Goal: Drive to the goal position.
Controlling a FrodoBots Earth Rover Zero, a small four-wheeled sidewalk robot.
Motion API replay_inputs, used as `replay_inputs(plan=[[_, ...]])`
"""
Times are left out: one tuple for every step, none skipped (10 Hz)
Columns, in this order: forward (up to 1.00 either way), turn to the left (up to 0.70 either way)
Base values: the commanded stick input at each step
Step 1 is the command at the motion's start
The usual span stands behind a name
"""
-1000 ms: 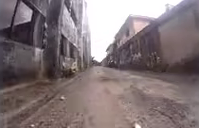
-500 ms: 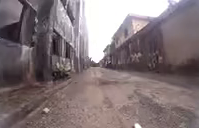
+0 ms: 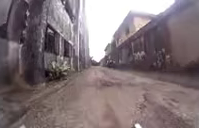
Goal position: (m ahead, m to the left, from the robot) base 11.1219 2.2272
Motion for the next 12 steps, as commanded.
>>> replay_inputs(plan=[[1.00, 0.00], [1.00, 0.00], [1.00, 0.00], [1.00, 0.00], [1.00, 0.00], [1.00, 0.00], [1.00, -0.27], [1.00, -0.27], [1.00, 0.00], [1.00, 0.00], [1.00, 0.00], [1.00, 0.00]])
